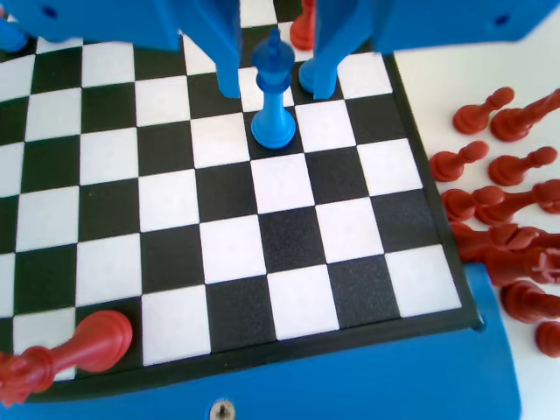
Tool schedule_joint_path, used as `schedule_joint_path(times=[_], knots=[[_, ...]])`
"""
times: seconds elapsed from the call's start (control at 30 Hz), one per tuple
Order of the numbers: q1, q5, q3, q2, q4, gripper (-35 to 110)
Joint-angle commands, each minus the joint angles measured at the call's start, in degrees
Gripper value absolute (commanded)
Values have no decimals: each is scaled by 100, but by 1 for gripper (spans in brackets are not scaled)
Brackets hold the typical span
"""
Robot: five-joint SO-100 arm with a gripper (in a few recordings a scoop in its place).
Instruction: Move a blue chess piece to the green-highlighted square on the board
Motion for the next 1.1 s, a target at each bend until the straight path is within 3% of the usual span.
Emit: schedule_joint_path(times=[0.0, 0.8, 1.07], knots=[[44, -35, -255, 193, 53, 12], [53, -343, -53, 202, -211, 1], [88, -404, -167, 598, 387, 1]])
